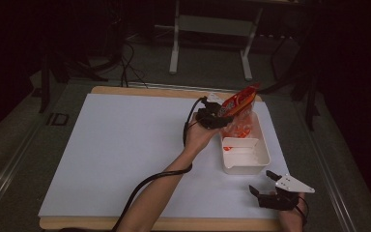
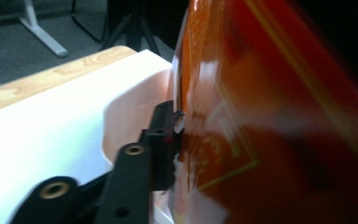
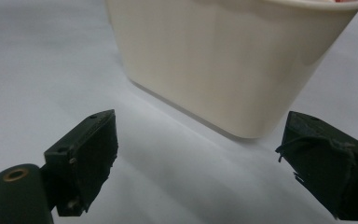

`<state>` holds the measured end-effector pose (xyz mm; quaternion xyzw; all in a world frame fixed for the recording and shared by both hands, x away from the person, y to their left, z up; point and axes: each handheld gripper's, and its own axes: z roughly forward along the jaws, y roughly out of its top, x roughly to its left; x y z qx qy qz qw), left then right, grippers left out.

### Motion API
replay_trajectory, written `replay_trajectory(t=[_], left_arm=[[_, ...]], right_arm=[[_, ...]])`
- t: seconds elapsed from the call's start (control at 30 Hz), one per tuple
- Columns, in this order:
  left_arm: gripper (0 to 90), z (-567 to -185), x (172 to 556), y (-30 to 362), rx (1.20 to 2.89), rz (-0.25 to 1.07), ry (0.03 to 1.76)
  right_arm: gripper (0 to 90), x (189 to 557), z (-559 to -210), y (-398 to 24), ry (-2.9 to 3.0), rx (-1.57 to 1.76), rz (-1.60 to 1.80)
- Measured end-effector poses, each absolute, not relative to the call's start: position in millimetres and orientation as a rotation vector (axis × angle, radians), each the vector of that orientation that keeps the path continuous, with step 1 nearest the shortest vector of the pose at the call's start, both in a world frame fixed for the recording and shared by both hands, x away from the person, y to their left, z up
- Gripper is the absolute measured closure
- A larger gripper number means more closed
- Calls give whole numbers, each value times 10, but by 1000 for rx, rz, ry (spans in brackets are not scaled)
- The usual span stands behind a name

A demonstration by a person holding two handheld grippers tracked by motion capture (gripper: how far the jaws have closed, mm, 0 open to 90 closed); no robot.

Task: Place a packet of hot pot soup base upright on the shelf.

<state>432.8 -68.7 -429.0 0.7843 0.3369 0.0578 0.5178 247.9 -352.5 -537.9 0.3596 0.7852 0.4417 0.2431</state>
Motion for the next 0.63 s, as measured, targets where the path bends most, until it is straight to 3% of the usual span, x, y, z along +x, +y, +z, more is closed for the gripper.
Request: replay_trajectory(t=[0.2, 0.63], left_arm=[[548, -4256, 4222, -606, 1892, 142, 762], [531, -4178, 3952, -178, 1897, 166, 701]], right_arm=[[107, 2478, -5379, -3523, 2147, 983, 1203], [107, 2480, -5379, -3524, 2148, 983, 1203]])
